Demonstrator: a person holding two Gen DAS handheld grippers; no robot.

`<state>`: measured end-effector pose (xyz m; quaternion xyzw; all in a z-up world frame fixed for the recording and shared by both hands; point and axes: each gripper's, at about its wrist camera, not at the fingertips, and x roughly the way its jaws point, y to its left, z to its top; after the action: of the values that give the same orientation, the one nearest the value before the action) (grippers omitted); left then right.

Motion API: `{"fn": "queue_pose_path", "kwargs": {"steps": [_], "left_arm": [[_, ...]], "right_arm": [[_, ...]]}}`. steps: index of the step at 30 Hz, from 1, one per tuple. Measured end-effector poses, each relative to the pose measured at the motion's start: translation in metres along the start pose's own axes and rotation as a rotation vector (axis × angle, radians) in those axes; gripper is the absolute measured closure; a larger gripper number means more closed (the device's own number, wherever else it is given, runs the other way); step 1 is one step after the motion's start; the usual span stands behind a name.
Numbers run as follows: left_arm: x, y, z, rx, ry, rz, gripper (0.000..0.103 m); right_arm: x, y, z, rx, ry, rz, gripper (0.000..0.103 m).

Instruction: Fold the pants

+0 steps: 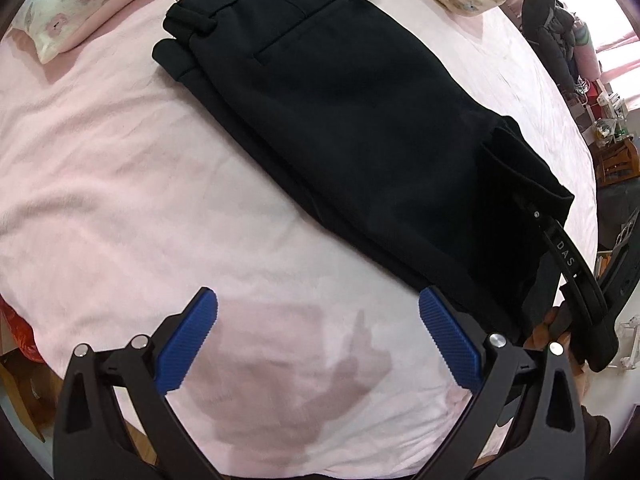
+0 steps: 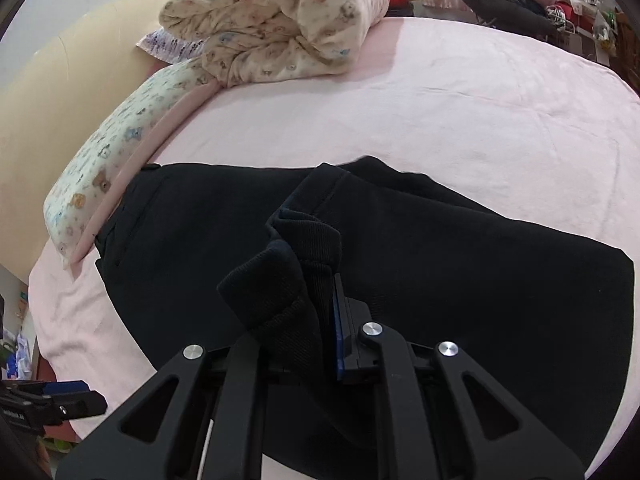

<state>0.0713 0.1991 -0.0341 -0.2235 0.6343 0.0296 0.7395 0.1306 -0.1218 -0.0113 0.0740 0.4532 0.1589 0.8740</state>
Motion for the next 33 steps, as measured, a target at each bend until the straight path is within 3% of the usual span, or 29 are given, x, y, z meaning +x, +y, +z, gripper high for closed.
{"fn": "queue_pose_path", "kwargs": {"steps": [3, 6, 11, 13, 14, 15, 19, 22, 26, 28, 31, 33], "left_arm": [[0.002, 0.006, 0.007, -0.008, 0.007, 0.001, 0.002], [0.000, 0.013, 0.012, -0.014, 0.009, 0.008, 0.002], [0.000, 0.024, 0.027, -0.037, 0.001, -0.002, 0.002], [0.001, 0.026, 0.033, -0.046, -0.004, -0.002, 0.002], [0.000, 0.026, 0.036, -0.051, -0.008, -0.004, 0.002], [-0.001, 0.029, 0.029, -0.054, -0.012, -0.007, 0.002], [0.000, 0.035, 0.034, -0.060, -0.017, 0.005, 0.002], [-0.002, 0.038, 0.038, -0.075, -0.026, 0.007, 0.002], [-0.005, 0.049, 0.043, -0.088, -0.044, 0.040, 0.002], [-0.003, 0.053, 0.045, -0.101, -0.041, 0.045, 0.002], [-0.001, 0.057, 0.047, -0.109, -0.045, 0.055, 0.002], [0.001, 0.056, 0.050, -0.106, -0.053, 0.064, 0.002]], "right_arm": [[0.016, 0.015, 0.003, -0.028, 0.015, -0.024, 0.093], [0.044, 0.030, -0.008, -0.138, 0.128, -0.127, 0.092], [0.029, 0.042, -0.019, -0.261, 0.134, -0.155, 0.080], [0.019, 0.045, -0.025, -0.297, 0.150, -0.151, 0.067], [0.013, 0.046, -0.028, -0.312, 0.148, -0.138, 0.050], [0.005, 0.050, -0.032, -0.340, 0.141, -0.125, 0.040], [-0.020, 0.071, -0.041, -0.410, 0.089, -0.054, 0.040], [-0.041, 0.064, -0.029, -0.299, 0.000, -0.003, 0.041], [-0.047, 0.024, -0.015, -0.081, -0.042, -0.077, 0.059], [-0.038, 0.015, -0.021, -0.064, -0.006, -0.138, 0.065], [-0.003, 0.027, -0.039, -0.173, 0.136, -0.179, 0.069], [0.021, 0.043, -0.055, -0.275, 0.225, -0.173, 0.087]]}}
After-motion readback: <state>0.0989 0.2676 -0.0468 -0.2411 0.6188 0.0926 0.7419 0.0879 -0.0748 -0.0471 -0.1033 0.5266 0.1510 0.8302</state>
